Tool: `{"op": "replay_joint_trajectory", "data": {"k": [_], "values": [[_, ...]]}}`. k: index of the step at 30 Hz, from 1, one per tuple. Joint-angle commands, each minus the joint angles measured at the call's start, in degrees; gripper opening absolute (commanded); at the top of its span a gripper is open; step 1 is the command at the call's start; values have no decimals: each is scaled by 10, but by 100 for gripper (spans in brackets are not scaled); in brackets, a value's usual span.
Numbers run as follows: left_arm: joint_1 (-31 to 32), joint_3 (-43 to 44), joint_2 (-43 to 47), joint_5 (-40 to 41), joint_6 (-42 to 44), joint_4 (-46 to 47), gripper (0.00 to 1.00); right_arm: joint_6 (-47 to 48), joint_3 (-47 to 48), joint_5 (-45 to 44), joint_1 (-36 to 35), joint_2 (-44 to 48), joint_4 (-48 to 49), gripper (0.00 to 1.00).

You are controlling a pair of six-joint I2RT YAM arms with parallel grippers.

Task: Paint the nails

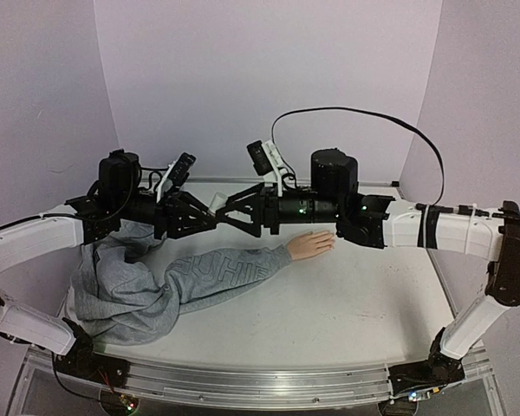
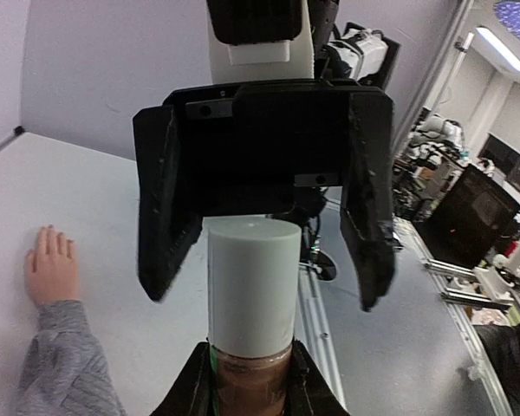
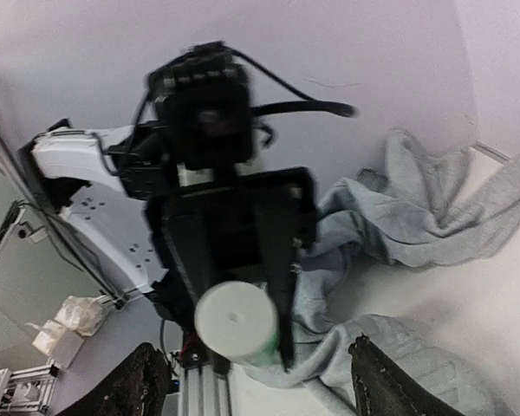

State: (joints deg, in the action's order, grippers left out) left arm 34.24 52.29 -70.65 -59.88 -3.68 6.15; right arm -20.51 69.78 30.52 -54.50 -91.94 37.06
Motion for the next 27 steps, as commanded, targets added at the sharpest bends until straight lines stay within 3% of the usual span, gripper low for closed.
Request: {"op": "replay_joint_trajectory", "data": {"k": [1,18,27], "values": [[4,44,-32,-143,-41,20,0,11,4,128,-11,1,109,71],[16,46,-44,-169,-43,21,0,-10,68,183,-11,-55,138,32],[15,33,-23,-118,-31,21,0,-23,58,164,-13,-59,138,18]]}}
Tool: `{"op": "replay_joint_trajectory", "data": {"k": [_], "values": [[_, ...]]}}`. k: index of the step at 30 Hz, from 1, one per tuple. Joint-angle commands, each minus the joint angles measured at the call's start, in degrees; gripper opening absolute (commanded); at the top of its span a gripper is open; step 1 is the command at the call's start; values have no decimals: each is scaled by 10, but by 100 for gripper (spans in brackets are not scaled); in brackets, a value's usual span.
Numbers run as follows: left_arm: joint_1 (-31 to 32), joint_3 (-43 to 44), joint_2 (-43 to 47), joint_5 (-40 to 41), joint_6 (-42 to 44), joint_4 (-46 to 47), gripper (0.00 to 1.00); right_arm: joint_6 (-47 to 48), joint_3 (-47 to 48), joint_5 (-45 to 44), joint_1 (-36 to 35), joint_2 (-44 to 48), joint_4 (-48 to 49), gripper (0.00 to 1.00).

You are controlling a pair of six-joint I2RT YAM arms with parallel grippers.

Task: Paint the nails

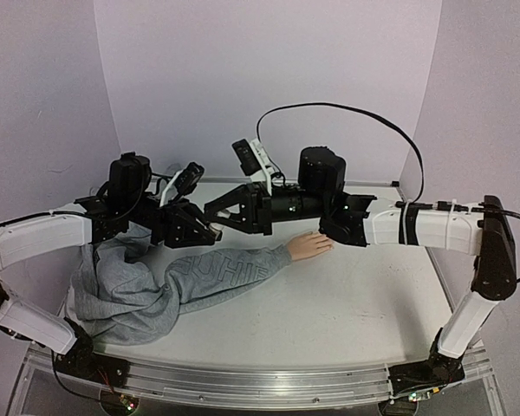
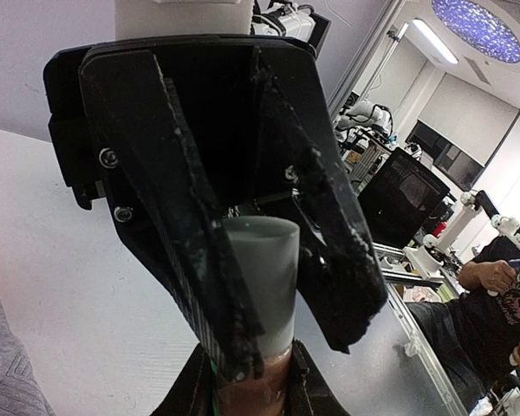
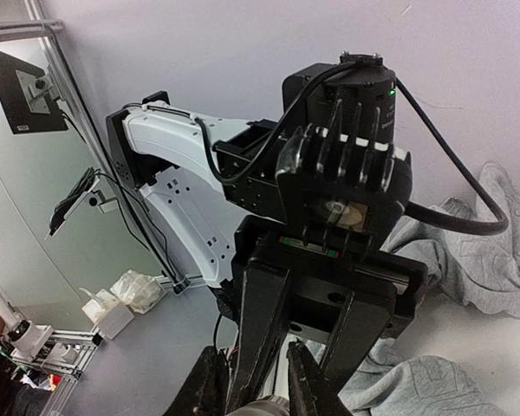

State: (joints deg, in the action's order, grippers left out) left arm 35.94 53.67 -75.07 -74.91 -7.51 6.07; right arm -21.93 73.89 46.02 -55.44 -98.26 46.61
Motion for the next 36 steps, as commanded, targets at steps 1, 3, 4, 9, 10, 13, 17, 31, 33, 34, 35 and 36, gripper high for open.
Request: {"op": "replay_joint_trajectory", "data": {"k": [1,3,4,9,10,13,17,31,33,34,35,36], "values": [[-1,18,24,42,8,22,0,-11,15,3,-4,5,43,16],[-3,13,30,76,8,22,0,-13,12,-13,-7,5,42,11],[-5,11,34,97,9,22,0,-14,11,-21,-10,4,41,9],[-12,-32,78,313,34,22,0,-25,22,-161,-34,-10,7,1],[-12,-44,91,373,42,22,0,-26,35,-220,-44,-15,-17,1],[-12,-76,135,572,68,20,0,-81,85,-478,-81,-33,-133,0],[-12,-95,167,691,99,19,0,-150,151,-660,-155,-62,-168,1],[-12,-82,162,570,104,10,0,-58,175,-619,-170,-27,-173,73],[-12,-76,157,520,102,9,0,-31,132,-571,-147,8,-168,96],[-12,-72,152,487,102,9,0,-15,111,-527,-122,21,-164,98],[-12,-66,146,445,101,9,0,-2,89,-490,-104,35,-163,98],[-12,-60,141,402,99,10,0,8,67,-445,-85,46,-156,98]]}}
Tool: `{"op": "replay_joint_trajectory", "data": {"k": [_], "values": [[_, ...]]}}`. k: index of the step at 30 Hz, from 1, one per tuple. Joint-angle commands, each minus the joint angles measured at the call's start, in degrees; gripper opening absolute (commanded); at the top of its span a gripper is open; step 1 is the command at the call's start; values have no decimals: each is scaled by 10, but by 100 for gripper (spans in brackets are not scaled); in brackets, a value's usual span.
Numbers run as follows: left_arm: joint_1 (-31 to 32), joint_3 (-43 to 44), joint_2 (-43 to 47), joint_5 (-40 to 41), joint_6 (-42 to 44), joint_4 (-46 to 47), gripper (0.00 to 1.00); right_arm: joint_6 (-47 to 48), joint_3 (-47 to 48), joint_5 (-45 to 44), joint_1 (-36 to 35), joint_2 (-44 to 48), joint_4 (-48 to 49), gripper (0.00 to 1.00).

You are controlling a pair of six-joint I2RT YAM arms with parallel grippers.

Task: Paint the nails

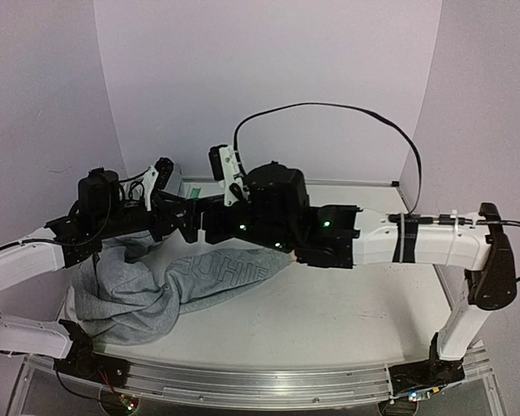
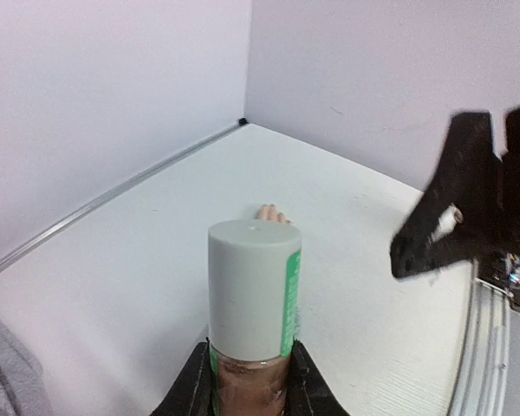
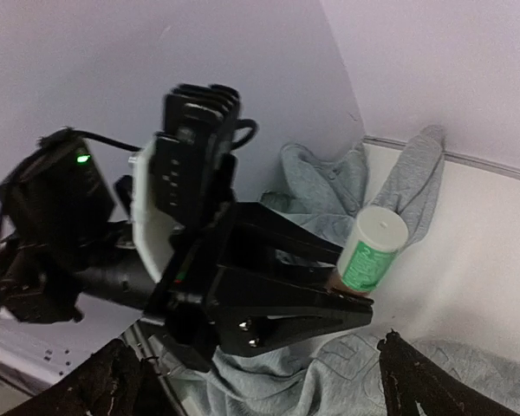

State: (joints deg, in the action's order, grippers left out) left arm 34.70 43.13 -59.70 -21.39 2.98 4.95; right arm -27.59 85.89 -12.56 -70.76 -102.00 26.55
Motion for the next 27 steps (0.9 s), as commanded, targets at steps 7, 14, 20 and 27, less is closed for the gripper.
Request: {"op": "replay_joint_trajectory", "data": {"k": [7,14,20,27], "values": [[0,112,-95,-462,-60,19,0,106,-187,443,157,143,177,98],[14,142,-149,-578,-92,19,0,91,-191,609,160,121,280,78],[22,144,-158,-596,-96,19,0,81,-155,633,160,88,303,55],[25,144,-156,-604,-96,20,0,76,-127,657,159,57,306,43]]}}
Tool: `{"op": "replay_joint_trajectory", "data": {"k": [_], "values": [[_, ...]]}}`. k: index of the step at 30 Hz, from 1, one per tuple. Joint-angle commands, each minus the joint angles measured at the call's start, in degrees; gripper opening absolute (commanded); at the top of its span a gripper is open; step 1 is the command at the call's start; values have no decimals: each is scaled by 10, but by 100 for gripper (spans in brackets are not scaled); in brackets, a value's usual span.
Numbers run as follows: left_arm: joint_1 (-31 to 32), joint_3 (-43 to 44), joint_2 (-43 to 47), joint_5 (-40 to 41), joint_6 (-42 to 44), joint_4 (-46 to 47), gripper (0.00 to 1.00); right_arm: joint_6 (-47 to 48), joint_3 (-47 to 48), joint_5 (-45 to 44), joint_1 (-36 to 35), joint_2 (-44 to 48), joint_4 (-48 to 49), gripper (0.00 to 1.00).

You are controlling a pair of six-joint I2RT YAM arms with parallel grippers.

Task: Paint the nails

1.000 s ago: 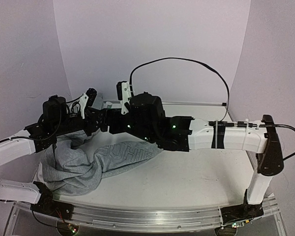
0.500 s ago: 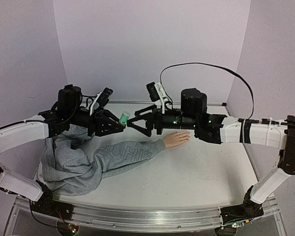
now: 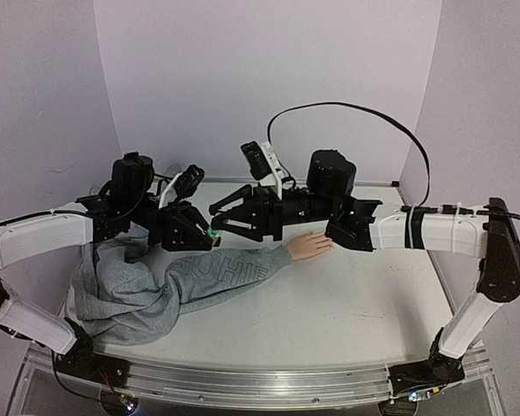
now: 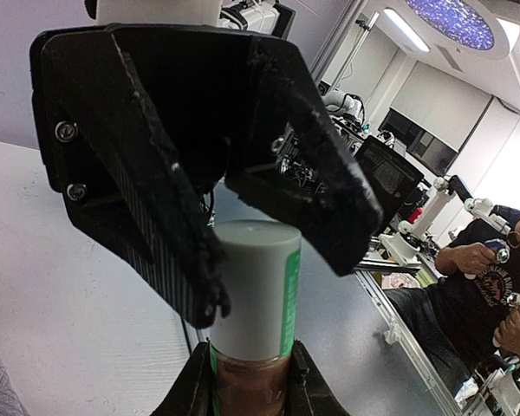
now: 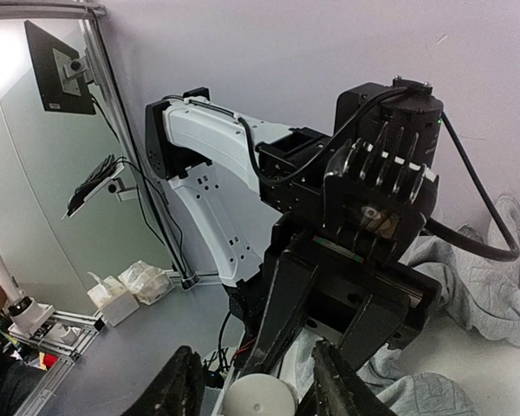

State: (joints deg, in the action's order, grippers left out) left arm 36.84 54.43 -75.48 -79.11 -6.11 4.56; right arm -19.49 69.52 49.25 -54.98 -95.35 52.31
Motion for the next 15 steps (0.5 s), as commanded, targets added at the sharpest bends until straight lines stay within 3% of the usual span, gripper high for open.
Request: {"op": "replay_joint_trajectory", "data": {"k": [1,9,15], "values": [[4,31,1,-27,-5,23,0,-7,40,43,2,-13,49,42],[4,31,3,-21,-5,24,0,-19,45,59,1,-24,57,32],[1,25,15,36,-7,25,0,-29,37,63,1,-24,68,17]]}}
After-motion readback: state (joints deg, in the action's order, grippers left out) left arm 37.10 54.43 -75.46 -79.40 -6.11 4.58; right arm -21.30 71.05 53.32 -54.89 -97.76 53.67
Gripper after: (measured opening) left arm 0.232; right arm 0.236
